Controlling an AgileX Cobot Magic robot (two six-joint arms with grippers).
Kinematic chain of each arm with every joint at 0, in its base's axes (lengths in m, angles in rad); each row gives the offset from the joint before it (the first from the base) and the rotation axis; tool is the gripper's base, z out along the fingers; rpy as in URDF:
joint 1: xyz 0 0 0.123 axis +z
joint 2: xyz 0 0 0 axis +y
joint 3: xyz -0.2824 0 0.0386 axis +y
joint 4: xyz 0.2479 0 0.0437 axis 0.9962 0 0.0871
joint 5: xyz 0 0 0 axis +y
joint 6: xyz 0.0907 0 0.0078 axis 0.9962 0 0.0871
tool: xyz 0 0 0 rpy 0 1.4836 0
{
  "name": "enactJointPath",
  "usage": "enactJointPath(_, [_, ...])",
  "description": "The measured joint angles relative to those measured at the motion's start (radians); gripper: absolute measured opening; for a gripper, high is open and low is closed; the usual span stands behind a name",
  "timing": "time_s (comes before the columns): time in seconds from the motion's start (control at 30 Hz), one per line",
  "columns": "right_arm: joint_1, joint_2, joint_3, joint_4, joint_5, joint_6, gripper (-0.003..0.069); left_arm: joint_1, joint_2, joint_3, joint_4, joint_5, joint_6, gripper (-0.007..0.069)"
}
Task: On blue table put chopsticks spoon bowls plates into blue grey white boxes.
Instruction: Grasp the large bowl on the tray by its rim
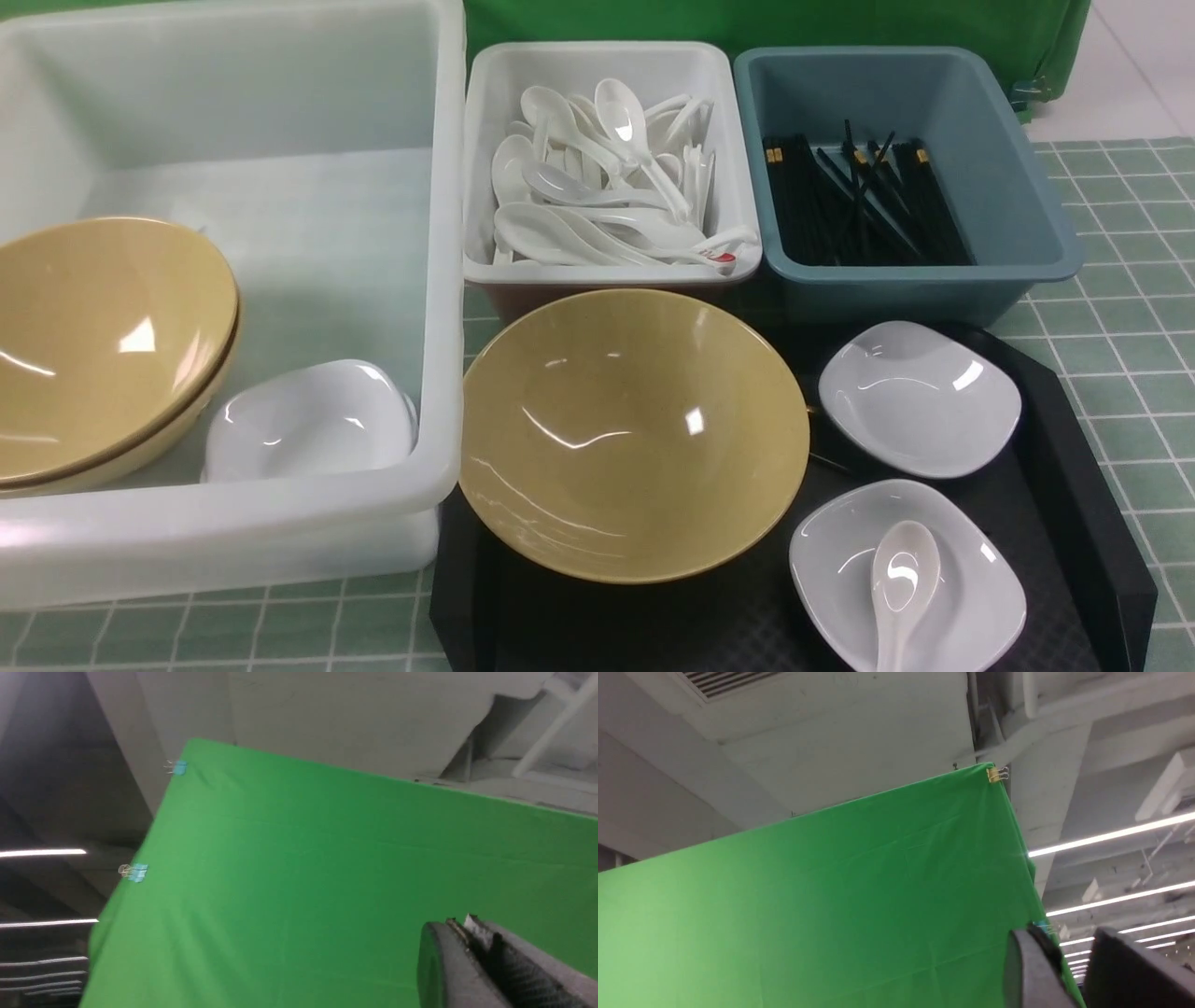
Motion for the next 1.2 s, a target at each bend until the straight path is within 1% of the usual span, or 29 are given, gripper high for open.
enactJointPath(0.03, [0.000, 0.030, -0.105, 0.000, 0.116, -0.010, 0.0154, 0.000, 0.056, -0.129, 0.054, 0.137, -0.016, 0.0004])
enactJointPath(0.13, [0.000, 0.117, -0.275, 0.000, 0.349, -0.066, 0.0064, 0.000, 0.183, -0.367, 0.157, 0.410, -0.018, 0.0004])
enactJointPath(0.2, [0.000, 0.198, -0.358, 0.000, 0.518, -0.117, 0.0039, 0.000, 0.286, -0.461, 0.205, 0.535, -0.019, 0.0004])
enactJointPath(0.23, [0.000, 0.225, -0.384, 0.000, 0.567, -0.132, 0.0037, 0.000, 0.347, -0.488, 0.216, 0.562, -0.022, 0.0004])
enactJointPath(0.3, [0.000, 0.330, -0.423, 0.000, 0.748, -0.173, 0.0036, -0.007, 0.468, -0.535, 0.213, 0.669, -0.045, 0.0004])
enactJointPath(0.33, [0.000, 0.338, -0.424, 0.000, 0.762, -0.174, 0.0036, -0.012, 0.491, -0.539, 0.210, 0.669, -0.047, 0.0004])
enactJointPath(0.4, [0.001, 0.425, -0.426, 0.004, 0.950, -0.180, 0.0036, -0.061, 0.603, -0.587, 0.144, 0.848, -0.046, 0.0004])
enactJointPath(0.43, [0.001, 0.459, -0.426, 0.012, 1.016, -0.189, 0.0036, -0.087, 0.641, -0.612, 0.113, 0.911, -0.036, 0.0004])
enactJointPath(0.47, [0.001, 0.472, -0.426, 0.022, 1.048, -0.197, 0.0036, -0.102, 0.669, -0.623, 0.096, 0.927, -0.029, 0.0004])
enactJointPath(0.5, [0.005, 0.509, -0.426, 0.055, 1.153, -0.249, 0.0036, -0.168, 0.732, -0.669, 0.033, 1.061, 0.029, 0.0004])
enactJointPath(0.53, [0.013, 0.532, -0.426, 0.093, 1.218, -0.316, 0.0035, -0.214, 0.777, -0.692, 0.000, 1.118, 0.076, 0.0004])
enactJointPath(0.57, [0.023, 0.556, -0.426, 0.144, 1.287, -0.421, 0.0035, -0.270, 0.832, -0.728, -0.052, 1.207, 0.138, 0.0004])
enactJointPath(0.63, [0.047, 0.593, -0.426, 0.260, 1.374, -0.615, 0.0035, -0.351, 0.918, -0.787, -0.111, 1.289, 0.226, 0.0004])
enactJointPath(0.67, [0.060, 0.603, -0.424, 0.304, 1.391, -0.682, 0.0035, -0.386, 0.959, -0.805, -0.136, 1.328, 0.259, 0.0004])
enactJointPath(0.7, [0.067, 0.613, -0.422, 0.324, 1.395, -0.713, 0.0035, -0.402, 0.980, -0.817, -0.148, 1.340, 0.274, 0.0004])
enactJointPath(0.73, [0.093, 0.633, -0.410, 0.390, 1.390, -0.804, 0.0035, -0.460, 1.064, -0.867, -0.195, 1.368, 0.309, 0.0004])
enactJointPath(0.77, [0.111, 0.645, -0.400, 0.424, 1.376, -0.851, 0.0035, -0.486, 1.107, -0.900, -0.215, 1.376, 0.324, 0.0004])
enactJointPath(0.83, [0.141, 0.668, -0.384, 0.463, 1.348, -0.900, 0.0035, -0.543, 1.216, -0.962, -0.250, 1.383, 0.333, 0.0004])
enactJointPath(0.9, [0.164, 0.684, -0.375, 0.473, 1.330, -0.916, 0.0035, -0.580, 1.290, -1.010, -0.266, 1.383, 0.332, 0.0004])
enactJointPath(1.0, [0.202, 0.701, -0.370, 0.482, 1.323, -0.930, 0.0035, -0.666, 1.446, -1.111, -0.266, 1.382, 0.321, 0.0004])
enactJointPath(1.13, [0.219, 0.701, -0.369, 0.491, 1.334, -0.931, 0.0035, -0.744, 1.636, -1.208, -0.199, 1.388, 0.296, 0.0004])
enactJointPath(1.2, [0.220, 0.701, -0.369, 0.495, 1.334, -0.931, 0.0035, -0.750, 1.713, -1.236, -0.178, 1.398, 0.276, 0.0004])
